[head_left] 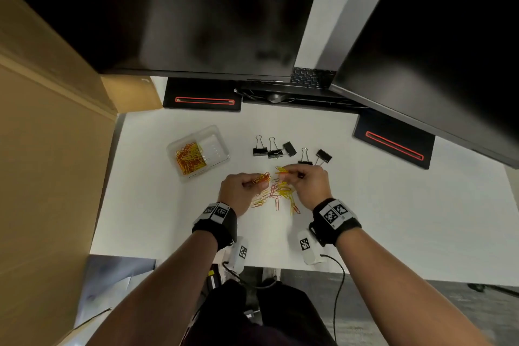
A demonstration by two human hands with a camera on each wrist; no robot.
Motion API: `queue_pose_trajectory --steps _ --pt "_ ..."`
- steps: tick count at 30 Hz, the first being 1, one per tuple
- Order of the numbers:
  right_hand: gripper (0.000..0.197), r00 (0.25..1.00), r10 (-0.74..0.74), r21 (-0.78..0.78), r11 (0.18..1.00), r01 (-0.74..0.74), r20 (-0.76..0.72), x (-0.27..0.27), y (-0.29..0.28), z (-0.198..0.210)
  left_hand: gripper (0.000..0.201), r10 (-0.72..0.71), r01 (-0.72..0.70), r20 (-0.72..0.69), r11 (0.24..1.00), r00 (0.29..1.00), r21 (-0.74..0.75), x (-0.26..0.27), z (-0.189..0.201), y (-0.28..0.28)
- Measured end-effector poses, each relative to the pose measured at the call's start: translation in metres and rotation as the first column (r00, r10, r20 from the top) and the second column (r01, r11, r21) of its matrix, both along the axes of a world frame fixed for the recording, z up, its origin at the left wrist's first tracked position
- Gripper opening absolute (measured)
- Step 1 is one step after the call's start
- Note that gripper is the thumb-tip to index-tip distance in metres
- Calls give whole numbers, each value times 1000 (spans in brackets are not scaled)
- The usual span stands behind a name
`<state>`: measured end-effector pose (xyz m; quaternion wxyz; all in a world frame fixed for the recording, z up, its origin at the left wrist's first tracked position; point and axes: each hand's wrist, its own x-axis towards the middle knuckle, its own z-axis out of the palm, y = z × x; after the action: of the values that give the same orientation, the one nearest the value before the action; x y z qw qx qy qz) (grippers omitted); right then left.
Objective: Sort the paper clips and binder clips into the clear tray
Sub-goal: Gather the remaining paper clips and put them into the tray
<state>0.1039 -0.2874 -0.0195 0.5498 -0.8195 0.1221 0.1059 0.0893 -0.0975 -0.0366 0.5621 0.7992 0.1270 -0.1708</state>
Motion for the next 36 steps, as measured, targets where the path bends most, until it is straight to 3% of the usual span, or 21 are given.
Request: queue_pose_trajectory --steps 6,8,10,14,20,28,36 --pt "18 998 65 175 982 -64 1 32 63 26 15 157 -154 57 987 986 -54 4 34 53" --pt "17 994 113 192 975 -110 -6 44 91 29 12 269 -268 61 963 961 -24 7 40 81" --pt "16 987 162 183 971 -156 -20 55 121 25 20 399 -400 56 916 915 15 12 39 109" --pt "20 978 201 167 968 -188 -64 70 174 15 30 494 -495 27 866 869 68 24 39 141" --pt "17 976 179 75 983 -170 -124 78 206 4 30 516 -499 -44 844 855 195 41 33 144" --pt "18 951 295 -151 940 -307 -95 86 215 5 30 534 -501 -59 821 843 275 53 29 142" --pt "28 928 357 -167 914 -370 -105 81 215 6 26 542 -524 2 813 841 254 54 36 137"
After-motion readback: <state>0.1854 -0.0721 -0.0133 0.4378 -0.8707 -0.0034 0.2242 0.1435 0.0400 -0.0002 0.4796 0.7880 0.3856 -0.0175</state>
